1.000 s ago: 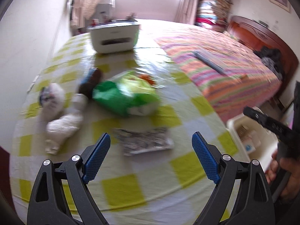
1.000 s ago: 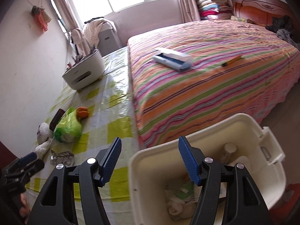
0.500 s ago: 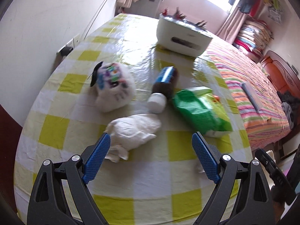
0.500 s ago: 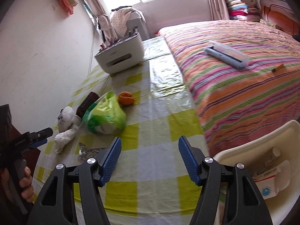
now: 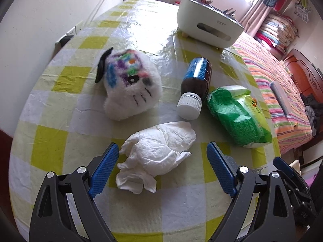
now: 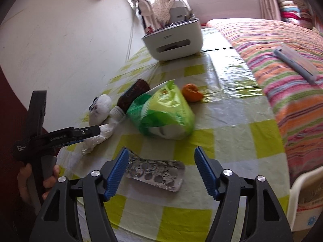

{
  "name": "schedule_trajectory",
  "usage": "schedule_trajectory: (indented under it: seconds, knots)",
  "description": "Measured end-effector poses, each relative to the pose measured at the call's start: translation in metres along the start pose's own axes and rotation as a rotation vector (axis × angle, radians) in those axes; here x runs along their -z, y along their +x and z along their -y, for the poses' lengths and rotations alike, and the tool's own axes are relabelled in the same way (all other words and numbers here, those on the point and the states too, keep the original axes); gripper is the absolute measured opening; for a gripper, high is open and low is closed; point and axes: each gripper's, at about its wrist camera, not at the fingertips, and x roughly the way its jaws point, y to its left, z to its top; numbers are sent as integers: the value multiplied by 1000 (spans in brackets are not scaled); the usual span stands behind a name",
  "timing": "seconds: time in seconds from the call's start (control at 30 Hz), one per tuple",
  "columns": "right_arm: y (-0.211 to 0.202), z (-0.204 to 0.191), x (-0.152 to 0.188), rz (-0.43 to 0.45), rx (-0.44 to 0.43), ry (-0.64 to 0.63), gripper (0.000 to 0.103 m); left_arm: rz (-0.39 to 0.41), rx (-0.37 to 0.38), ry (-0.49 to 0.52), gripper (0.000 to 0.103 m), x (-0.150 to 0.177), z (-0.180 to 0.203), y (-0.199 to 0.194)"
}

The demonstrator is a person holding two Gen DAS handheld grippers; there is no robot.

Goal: Collect trash
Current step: 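Grasp the white tissue with the left tool while the right tool grasps the silver blister pack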

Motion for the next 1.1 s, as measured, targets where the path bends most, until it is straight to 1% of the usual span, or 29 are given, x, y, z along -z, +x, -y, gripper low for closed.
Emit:
schedule_trajectory:
  seconds: [0.03, 0.13, 0.2, 0.23, 0.3, 0.33, 0.5, 0.57, 0.63, 0.7, 0.73, 0.77, 0.8, 0.83, 0.87, 0.9, 0.93, 1.03, 1.1]
  knots:
    - [6, -4, -2, -17, -15, -26, 67, -6, 7, -5, 87, -1, -1, 2]
    - [14, -12, -3, -34, -21, -80, 67, -19, 20, -12, 87, -2, -2, 7]
    - [22, -17, -4, -72, -40, -130, 67, -29, 31, -8, 87, -2, -1, 10]
    - [25, -20, -2, -85, -40, -159, 67, -26, 25, 0, 87, -2, 0, 10]
    - [33, -30, 1, -138, -50, -235, 67, -27, 13, 23, 87, -2, 4, 11]
    - [36, -38, 6, -157, -30, -298, 67, -27, 8, 38, 87, -1, 6, 12]
    - [44, -57, 23, -206, 41, -437, 67, -26, -18, 84, 87, 3, 15, 13]
    - [43, -60, 27, -206, 52, -458, 67, -22, -22, 83, 86, 3, 15, 12]
    - [44, -59, 27, -204, 64, -447, 67, -18, -22, 80, 86, 4, 15, 12]
    - [44, -57, 27, -197, 81, -433, 63, -14, -18, 72, 86, 4, 14, 12]
    - [44, -55, 27, -193, 88, -420, 58, -11, -21, 72, 85, 4, 13, 12]
    - [42, -54, 26, -189, 91, -408, 52, -9, -28, 74, 81, 4, 14, 12]
    - [41, -52, 26, -186, 94, -393, 48, -3, -41, 78, 79, 5, 14, 11]
    - [40, -49, 25, -182, 94, -372, 41, 2, -58, 86, 74, 5, 15, 11]
    - [38, -42, 23, -175, 88, -325, 37, 8, -79, 99, 66, 6, 16, 11]
    - [37, -40, 21, -170, 87, -307, 35, 12, -95, 108, 60, 7, 17, 10]
    - [35, -36, 21, -163, 89, -280, 34, 14, -103, 113, 52, 7, 17, 10]
    - [28, -23, 18, -131, 94, -200, 34, 17, -102, 101, 37, 6, 13, 9]
    - [22, -18, 17, -108, 93, -180, 34, 16, -75, 68, 32, 5, 8, 7]
